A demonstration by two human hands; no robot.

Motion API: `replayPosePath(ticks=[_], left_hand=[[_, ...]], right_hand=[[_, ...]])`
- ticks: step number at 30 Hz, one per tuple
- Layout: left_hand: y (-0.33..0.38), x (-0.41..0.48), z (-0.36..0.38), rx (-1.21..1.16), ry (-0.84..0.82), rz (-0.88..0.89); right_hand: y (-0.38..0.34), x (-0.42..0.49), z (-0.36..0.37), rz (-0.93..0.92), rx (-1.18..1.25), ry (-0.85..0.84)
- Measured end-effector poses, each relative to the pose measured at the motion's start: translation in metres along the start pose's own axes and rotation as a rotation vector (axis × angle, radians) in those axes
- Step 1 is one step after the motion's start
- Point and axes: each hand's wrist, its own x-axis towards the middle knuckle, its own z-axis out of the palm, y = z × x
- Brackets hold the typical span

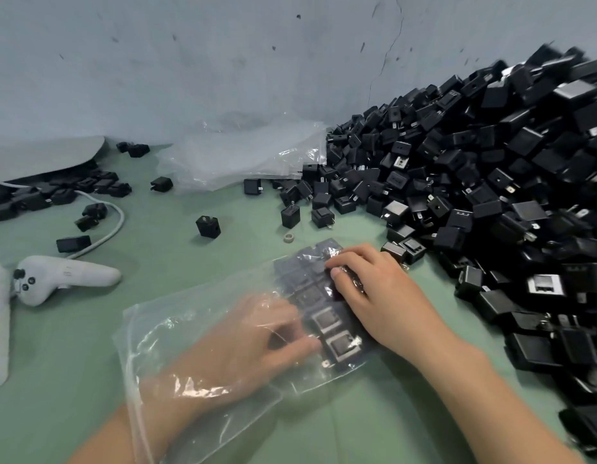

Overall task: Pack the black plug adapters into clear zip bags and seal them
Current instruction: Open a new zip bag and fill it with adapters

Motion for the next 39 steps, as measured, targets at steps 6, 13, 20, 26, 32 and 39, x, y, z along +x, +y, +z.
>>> replayPosePath(ticks=[6,13,20,26,32,39], left_hand=[[0.011,-0.015,-0.033,-0.061,-0.019,-0.064],[-0.038,-0.058,-0.079,-0.403,0.366,-0.552],[-0.089,-0.082,-0.137,-0.533,0.698,-0.795],[-0.011,0.043,-0.116,0.028,0.340,-0.332],[-0.003,0.170,-0.055,0.399,-0.095,-0.320],[-0.042,0.232,-0.015,0.254,-0.116,-0.460]], right_hand=[[0.004,0.004,0.003,0.036,0.147,0.041],[0.004,0.001,-0.001,0.170,0.451,0.075],[0.001,-0.002,-0.006,0.238,0.582,0.175],[0.003,0.009,-0.018,0.256,0.810,0.335],[0.008,0.020,-0.025,0.236,0.865,0.417],[0.021,0.033,-0.041,0.214,0.890,0.493]])
